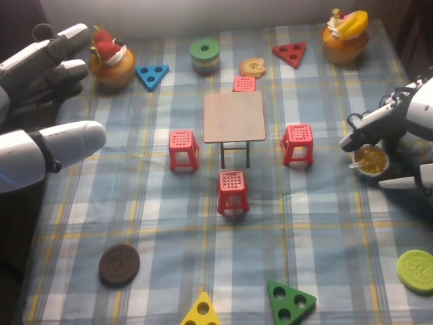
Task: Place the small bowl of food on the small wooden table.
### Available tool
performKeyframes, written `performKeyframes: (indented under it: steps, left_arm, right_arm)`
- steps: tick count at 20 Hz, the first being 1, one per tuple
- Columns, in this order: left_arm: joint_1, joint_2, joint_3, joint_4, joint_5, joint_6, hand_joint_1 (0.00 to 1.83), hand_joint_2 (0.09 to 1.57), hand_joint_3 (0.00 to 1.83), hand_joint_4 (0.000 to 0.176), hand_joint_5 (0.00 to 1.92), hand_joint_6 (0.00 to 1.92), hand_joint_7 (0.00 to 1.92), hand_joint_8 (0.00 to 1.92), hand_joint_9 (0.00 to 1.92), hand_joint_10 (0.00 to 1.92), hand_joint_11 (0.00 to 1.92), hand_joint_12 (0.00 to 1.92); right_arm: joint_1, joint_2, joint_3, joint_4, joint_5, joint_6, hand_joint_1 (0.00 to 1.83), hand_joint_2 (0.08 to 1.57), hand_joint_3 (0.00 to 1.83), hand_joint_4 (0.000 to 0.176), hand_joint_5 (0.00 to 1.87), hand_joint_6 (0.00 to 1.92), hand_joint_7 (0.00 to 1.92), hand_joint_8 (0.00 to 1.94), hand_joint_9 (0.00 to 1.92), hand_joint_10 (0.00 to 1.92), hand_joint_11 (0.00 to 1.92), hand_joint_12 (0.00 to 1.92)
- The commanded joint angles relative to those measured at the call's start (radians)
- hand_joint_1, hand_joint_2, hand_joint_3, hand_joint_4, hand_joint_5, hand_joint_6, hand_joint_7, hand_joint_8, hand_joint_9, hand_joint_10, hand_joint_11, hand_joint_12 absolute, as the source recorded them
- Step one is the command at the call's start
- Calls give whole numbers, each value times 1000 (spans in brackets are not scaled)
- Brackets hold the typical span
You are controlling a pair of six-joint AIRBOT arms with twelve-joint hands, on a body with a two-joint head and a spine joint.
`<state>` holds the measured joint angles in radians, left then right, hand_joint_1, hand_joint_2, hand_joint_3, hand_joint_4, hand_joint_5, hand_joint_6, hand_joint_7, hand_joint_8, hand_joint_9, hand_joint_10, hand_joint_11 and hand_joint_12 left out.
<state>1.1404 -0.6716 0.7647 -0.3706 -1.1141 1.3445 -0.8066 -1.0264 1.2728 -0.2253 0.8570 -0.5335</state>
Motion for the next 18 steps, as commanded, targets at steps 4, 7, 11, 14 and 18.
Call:
performKeyframes:
  steps: [4, 7, 11, 14, 18]
  left_arm:
    - [-10, -8, 11, 5, -117, -13, 542, 1090, 2, 176, 129, 2, 343, 4, 418, 6, 100, 928]
    - [-10, -11, 13, 1, -116, -18, 584, 1080, 0, 176, 147, 6, 322, 0, 403, 1, 82, 933]
    - [-11, -16, 17, 0, -107, -23, 540, 1083, 0, 176, 133, 0, 360, 1, 442, 4, 139, 911]
    - [-11, -24, 21, -3, -102, -31, 552, 1083, 0, 176, 133, 3, 355, 0, 436, 2, 142, 894]
    - [-10, -29, 24, -3, -93, -34, 535, 1101, 4, 176, 136, 0, 336, 0, 409, 0, 79, 913]
  right_arm:
    - [36, 4, -5, 20, 140, 6, 1231, 1076, 0, 21, 1066, 782, 1080, 901, 1002, 548, 672, 1299]
    - [85, -4, -4, -9, 150, 6, 1217, 1101, 1, 36, 1026, 891, 1001, 977, 977, 403, 595, 1265]
    - [158, -24, 15, -58, 146, 8, 1214, 1116, 1, 16, 971, 953, 1002, 1016, 837, 942, 568, 1505]
    - [233, -39, 28, -109, 122, 13, 1218, 1106, 0, 23, 944, 1046, 1080, 819, 1013, 460, 650, 1289]
    - [298, -61, 50, -150, 93, 19, 1224, 1125, 0, 0, 921, 954, 1014, 1103, 948, 971, 795, 1471]
